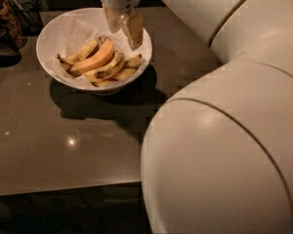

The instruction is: Pick banana from white bowl

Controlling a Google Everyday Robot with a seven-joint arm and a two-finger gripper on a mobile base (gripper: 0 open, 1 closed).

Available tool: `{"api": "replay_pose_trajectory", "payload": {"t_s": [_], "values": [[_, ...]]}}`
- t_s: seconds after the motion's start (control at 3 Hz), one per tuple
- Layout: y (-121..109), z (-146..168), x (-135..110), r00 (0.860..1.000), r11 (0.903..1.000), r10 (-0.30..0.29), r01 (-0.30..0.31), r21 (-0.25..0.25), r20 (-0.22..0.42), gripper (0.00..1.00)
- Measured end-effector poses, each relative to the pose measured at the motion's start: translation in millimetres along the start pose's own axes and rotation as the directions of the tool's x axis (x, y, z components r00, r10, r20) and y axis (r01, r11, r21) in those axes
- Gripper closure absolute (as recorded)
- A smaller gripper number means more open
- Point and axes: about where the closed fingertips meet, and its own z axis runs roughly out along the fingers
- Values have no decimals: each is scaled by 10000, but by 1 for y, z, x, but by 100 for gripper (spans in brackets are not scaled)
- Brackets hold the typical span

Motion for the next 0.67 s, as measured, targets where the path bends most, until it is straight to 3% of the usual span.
{"api": "replay_pose_trajectory", "payload": {"t_s": [0.67], "values": [[-2, 6, -8, 9999, 9996, -64, 60, -262, -139, 45]]}}
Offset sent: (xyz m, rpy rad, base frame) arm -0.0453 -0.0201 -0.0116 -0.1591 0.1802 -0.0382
